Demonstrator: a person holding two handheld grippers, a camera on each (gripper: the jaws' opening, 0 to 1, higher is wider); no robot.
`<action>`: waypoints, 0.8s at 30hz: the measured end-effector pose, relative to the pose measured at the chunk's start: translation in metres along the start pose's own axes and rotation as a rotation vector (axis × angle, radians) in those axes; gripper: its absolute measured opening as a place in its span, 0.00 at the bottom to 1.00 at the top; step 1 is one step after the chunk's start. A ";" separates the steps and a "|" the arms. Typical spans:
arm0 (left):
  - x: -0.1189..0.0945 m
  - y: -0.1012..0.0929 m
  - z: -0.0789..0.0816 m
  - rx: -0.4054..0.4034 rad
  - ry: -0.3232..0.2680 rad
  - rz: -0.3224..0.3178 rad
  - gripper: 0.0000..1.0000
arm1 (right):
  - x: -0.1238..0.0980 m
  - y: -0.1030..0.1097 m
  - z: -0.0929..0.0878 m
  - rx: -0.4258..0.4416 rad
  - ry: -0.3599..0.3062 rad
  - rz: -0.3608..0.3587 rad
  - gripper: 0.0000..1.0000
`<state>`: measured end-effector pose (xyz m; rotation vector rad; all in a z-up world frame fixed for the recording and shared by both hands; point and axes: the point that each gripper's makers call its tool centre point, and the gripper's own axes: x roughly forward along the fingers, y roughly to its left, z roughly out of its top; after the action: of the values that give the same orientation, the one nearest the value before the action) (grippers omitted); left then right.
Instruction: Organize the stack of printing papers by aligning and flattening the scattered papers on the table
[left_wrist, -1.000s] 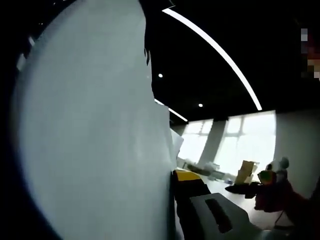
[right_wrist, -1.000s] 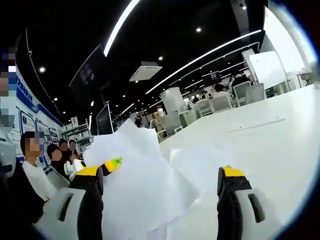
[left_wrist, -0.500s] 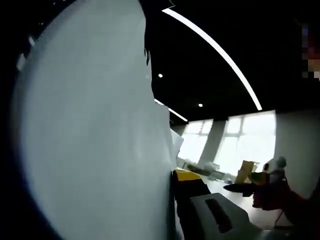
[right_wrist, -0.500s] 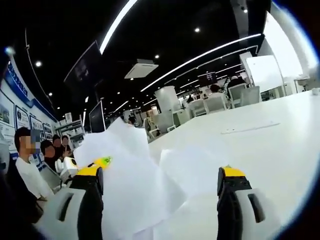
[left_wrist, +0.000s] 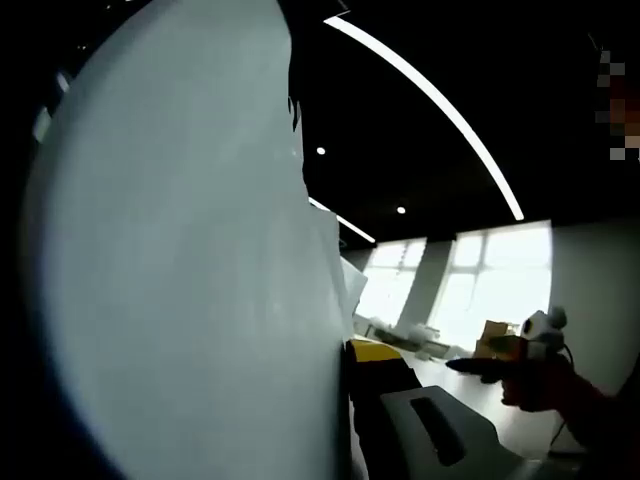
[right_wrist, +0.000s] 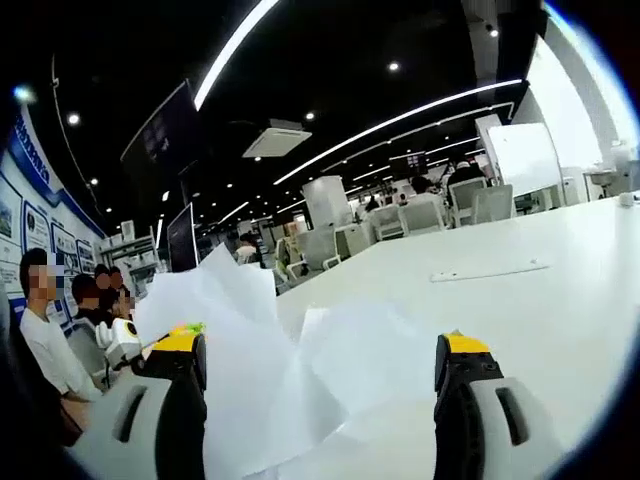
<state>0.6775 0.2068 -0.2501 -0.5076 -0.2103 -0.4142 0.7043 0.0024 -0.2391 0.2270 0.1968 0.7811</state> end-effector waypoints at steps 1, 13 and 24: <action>0.000 0.000 0.000 0.000 0.000 0.000 0.08 | 0.000 -0.002 0.000 -0.004 0.004 -0.005 0.90; 0.000 0.001 0.000 -0.002 -0.001 0.000 0.08 | 0.013 -0.025 0.003 -0.035 0.027 -0.051 0.90; 0.000 0.001 0.001 -0.005 -0.004 0.001 0.08 | 0.027 -0.044 0.001 -0.040 0.046 -0.092 0.90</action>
<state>0.6778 0.2079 -0.2499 -0.5136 -0.2133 -0.4131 0.7528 -0.0085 -0.2521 0.1614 0.2331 0.6982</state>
